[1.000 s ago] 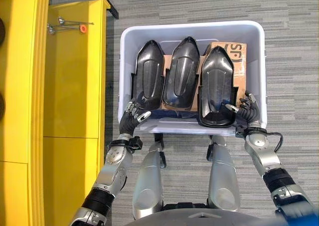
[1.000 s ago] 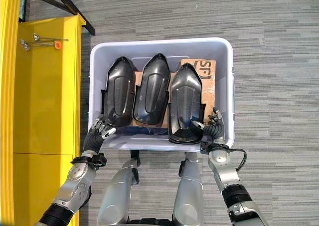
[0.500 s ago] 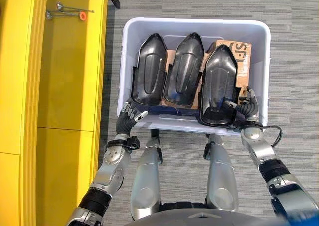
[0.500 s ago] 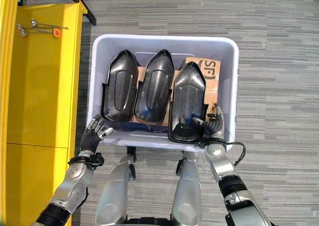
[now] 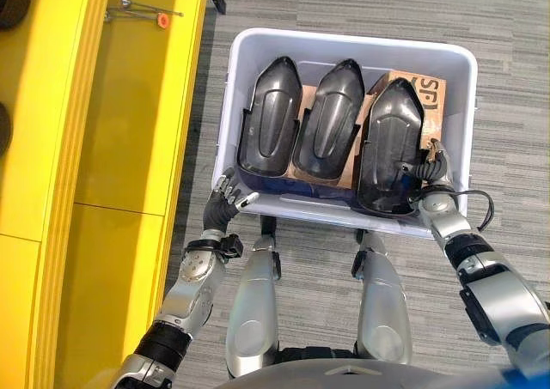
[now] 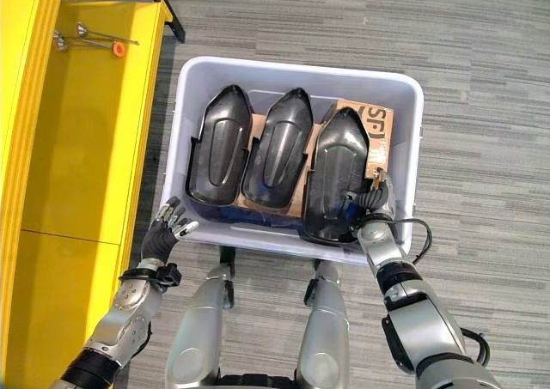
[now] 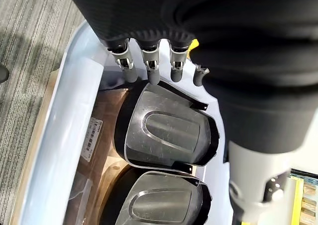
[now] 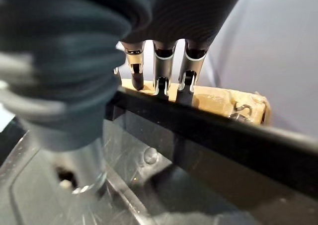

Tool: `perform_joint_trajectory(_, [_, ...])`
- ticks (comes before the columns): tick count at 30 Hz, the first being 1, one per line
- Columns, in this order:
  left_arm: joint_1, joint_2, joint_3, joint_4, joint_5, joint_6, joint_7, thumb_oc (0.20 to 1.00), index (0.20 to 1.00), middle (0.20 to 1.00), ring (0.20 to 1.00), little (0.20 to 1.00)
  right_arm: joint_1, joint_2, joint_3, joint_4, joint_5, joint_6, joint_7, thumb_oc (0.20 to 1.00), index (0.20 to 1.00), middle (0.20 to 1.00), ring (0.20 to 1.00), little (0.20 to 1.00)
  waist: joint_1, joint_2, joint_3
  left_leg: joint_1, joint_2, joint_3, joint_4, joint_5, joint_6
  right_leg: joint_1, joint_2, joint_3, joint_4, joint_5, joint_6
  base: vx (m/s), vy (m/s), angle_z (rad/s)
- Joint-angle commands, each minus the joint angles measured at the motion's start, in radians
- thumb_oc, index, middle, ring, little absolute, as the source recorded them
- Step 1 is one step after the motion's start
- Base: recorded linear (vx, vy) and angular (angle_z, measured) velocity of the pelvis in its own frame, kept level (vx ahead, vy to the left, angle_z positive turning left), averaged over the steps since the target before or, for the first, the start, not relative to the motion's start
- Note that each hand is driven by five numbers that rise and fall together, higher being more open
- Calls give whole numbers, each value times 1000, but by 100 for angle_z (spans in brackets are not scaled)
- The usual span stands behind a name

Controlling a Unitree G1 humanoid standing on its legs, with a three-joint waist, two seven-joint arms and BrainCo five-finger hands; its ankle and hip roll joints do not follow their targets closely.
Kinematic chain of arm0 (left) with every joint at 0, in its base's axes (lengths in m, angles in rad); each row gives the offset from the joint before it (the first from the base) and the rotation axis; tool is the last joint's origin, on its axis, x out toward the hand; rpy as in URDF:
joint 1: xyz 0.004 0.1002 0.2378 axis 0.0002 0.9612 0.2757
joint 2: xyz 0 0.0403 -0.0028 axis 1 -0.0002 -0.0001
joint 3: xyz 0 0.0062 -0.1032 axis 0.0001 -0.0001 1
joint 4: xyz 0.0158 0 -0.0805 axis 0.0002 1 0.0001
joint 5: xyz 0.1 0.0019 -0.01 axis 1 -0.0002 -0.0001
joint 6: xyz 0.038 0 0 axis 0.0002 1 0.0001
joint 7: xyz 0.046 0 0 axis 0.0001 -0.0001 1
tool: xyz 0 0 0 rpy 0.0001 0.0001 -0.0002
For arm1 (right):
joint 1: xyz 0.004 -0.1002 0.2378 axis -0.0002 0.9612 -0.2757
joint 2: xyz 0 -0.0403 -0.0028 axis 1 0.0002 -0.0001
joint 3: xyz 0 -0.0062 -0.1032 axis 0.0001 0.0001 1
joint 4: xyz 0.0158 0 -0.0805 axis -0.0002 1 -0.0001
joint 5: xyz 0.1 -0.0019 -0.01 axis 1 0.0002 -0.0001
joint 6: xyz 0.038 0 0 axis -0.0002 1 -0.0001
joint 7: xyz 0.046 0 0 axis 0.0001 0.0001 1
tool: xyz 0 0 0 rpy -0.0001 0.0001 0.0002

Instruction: Move parts from the plastic box to the shelf.

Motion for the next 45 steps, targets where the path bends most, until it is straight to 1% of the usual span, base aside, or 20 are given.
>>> perform_joint_trajectory(1, [13, 52, 10, -107, -17, -20, -15, 1000, 1000, 1000, 1000, 1000, 50, 84, 80, 20, 41, 75, 187, 200, 200, 200, 200, 200, 42, 9, 6, -39, -9, -41, 71, -81, 30, 45, -52, 34, 105, -115, 53, 0, 0, 0])
perform_joint_trajectory(5, [-1, 44, 9, -105, -18, -22, -7, 1000, 1000, 1000, 1000, 1000, 51, 88, 72, 16, 34, 70, 168, 200, 200, 200, 200, 200, 38, 7, 9, -36, -10, -40, 75, -84, 32, 43, -50, 38, 110, -116, 53, 2, 1, -1])
perform_joint_trajectory(13, [-3, 35, 19, -93, -23, -25, -6, 1000, 1000, 1000, 1000, 1000, 130, 81, 49, -116, 88, 39, 168, 200, 200, 200, 200, 200, 24, -5, 3, -19, -4, -36, 69, -86, 30, 53, -46, 44, 109, -119, 53, 0, 0, 0])
perform_joint_trajectory(17, [7, 38, 29, -93, -28, -22, -9, 1000, 1000, 1000, 1000, 1000, 199, 80, 20, -209, 138, 18, 170, 200, 200, 200, 200, 200, 17, -14, -1, -7, 3, -32, 64, -85, 28, 58, -40, 39, 109, -118, 56, 0, 0, 0])
perform_joint_trajectory(18, [11, 36, 34, -90, -29, -21, -12, 1000, 1000, 1000, 1000, 1000, 240, 85, -6, -269, 200, -2, 171, 200, 200, 200, 200, 200, 12, -16, -2, -3, 3, -32, 62, -84, 26, 63, -41, 38, 109, -118, 58, 0, 0, 0])
perform_joint_trajectory(19, [11, 36, 33, -91, -29, -21, -12, 1000, 1000, 1000, 1000, 1000, 242, 85, -7, -270, 200, -2, 171, 200, 200, 200, 200, 200, 12, -16, -2, -3, 3, -32, 62, -84, 26, 63, -41, 38, 109, -118, 58, 0, 0, 0])
perform_joint_trajectory(20, [15, 34, 43, -87, -30, -18, -10, 1000, 1000, 1000, 1000, 1000, 288, 92, -30, -333, 266, -24, 174, 200, 200, 200, 200, 200, 4, -18, -6, 0, 5, -32, 60, -82, 25, 65, -42, 39, 108, -118, 58, 0, 0, 0])
perform_joint_trajectory(21, [15, 34, 43, -87, -30, -18, -10, 1000, 1000, 1000, 1000, 1000, 289, 92, -30, -334, 265, -24, 174, 200, 200, 200, 200, 200, 4, -18, -6, 0, 5, -32, 60, -82, 25, 65, -42, 39, 108, -118, 58, 0, 0, 0])
perform_joint_trajectory(23, [27, 30, 55, -87, -33, -16, -9, 1000, 1000, 1000, 1000, 1000, 329, 86, -50, -426, 289, -44, 176, 200, 200, 200, 200, 200, -3, -16, -11, 6, 5, -31, 57, -80, 24, 69, -41, 41, 108, -120, 58, -43, 2, 0])
perform_joint_trajectory(24, [31, 28, 60, -88, -34, -15, -11, 1000, 1000, 1000, 1000, 1000, 349, 80, -58, -478, 298, -54, 181, 200, 200, 200, 200, 200, -8, -22, -13, -4, 1, -26, 51, -53, 29, 61, -45, 41, 96, -95, 52, -81, 1, -1])
perform_joint_trajectory(25, [35, 28, 66, -88, -34, -15, -10, 1000, 1000, 1000, 1000, 1000, 367, 77, -65, -518, 305, -61, 183, 200, 200, 200, 200, 200, -11, -24, -14, 0, 2, -24, 50, -52, 28, 63, -44, 42, 95, -95, 53, -78, -1, -3])
perform_joint_trajectory(26, [35, 28, 66, -89, -34, -15, -10, 1000, 1000, 1000, 1000, 1000, 367, 77, -65, -519, 305, -61, 183, 200, 200, 200, 200, 200, -11, -24, -15, 1, 2, -24, 50, -52, 28, 63, -44, 43, 95, -95, 53, -2, -11, -3])
perform_joint_trajectory(28, [43, 25, 75, -87, -29, -14, -12, 1000, 1000, 1000, 1000, 1000, 407, 57, -80, -636, 302, -79, 191, 200, 200, 200, 200, 200, -19, -28, -21, 11, 8, -20, 47, -51, 27, 70, -42, 43, 91, -94, 52, -2, -8, -2])
perform_joint_trajectory(32, [49, 21, 81, -90, -23, -14, -19, 1000, 1000, 1000, 1000, 1000, 447, 39, -105, -768, 305, -115, 201, 200, 200, 200, 200, 200, -31, -31, -34, 32, 18, -15, 29, -42, 21, 86, -37, 44, 72, -87, 53, -4, -15, -3])
perform_joint_trajectory(34, [55, 21, 84, -92, -19, -13, -27, 1000, 1000, 1000, 1000, 1000, 464, 23, -115, -833, 280, -123, 209, 200, 200, 200, 200, 200, -34, -34, -46, 46, 25, -14, 13, -35, 17, 98, -31, 42, 57, -83, 55, 3, -33, -10])
perform_joint_trajectory(36, [59, 20, 84, -91, -21, -15, -28, 1000, 1000, 1000, 1000, 1000, 468, 21, -120, -851, 286, -129, 209, 200, 200, 200, 200, 200, -35, -35, -50, 53, 29, -12, 6, -32, 16, 104, -30, 41, 51, -82, 55, 7, -22, -10])
perform_joint_trajectory(39, [66, 19, 92, -92, -15, -14, -34, 1000, 1000, 1000, 1000, 1000, 491, 8, -135, -927, 277, -142, 220, 200, 200, 200, 200, 200, -38, -40, -65, 74, 42, -9, -16, -19, 9, 121, -22, 36, 38, -80, 56, 7, -43, -7])
perform_joint_trajectory(45, [103, 13, 126, -87, -4, -11, -53, 1000, 1000, 1000, 1000, 1000, 549, -35, -166, -1061, 258, -160, 259, 200, 200, 200, 200, 200, -43, -48, -101, 129, 68, -8, -54, 1, -6, 171, -5, 29, 12, -83, 55, 18, -54, -6])
